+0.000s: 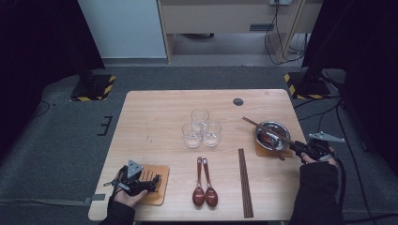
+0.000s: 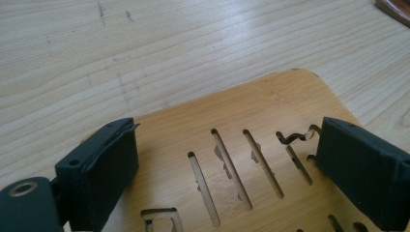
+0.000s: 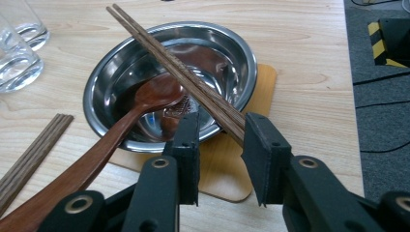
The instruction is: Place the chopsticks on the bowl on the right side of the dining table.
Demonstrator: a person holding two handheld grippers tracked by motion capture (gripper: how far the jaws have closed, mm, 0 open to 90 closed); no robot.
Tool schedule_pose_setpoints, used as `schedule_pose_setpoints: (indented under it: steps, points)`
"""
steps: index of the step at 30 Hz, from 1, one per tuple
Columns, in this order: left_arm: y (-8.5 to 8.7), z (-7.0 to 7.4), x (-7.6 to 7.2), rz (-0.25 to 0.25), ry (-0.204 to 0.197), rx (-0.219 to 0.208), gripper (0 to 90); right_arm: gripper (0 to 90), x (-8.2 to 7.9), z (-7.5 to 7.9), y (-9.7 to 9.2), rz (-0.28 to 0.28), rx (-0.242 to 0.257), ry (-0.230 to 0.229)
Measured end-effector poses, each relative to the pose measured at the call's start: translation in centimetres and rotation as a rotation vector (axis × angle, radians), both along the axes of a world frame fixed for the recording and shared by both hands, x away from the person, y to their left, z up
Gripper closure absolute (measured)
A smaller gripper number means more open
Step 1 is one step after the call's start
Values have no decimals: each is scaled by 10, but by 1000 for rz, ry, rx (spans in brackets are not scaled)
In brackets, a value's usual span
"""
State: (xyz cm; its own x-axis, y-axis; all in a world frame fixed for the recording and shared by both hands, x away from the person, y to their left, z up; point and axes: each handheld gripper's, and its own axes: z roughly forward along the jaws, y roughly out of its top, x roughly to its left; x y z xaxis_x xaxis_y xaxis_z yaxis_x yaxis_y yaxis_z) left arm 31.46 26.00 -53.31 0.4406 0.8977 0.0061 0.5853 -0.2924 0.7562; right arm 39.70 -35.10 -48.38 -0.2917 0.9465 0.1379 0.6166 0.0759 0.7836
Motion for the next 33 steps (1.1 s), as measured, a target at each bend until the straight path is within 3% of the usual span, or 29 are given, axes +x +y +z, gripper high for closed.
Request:
schedule_pose_setpoints:
  steps: [14, 33]
  points:
    - [0, 0, 0, 0, 0, 0, 68, 614, 5, -5, -7, -37, -9, -8]
    - [0, 0, 0, 0, 0, 0, 68, 607, 17, 14, 14, 27, 22, -75]
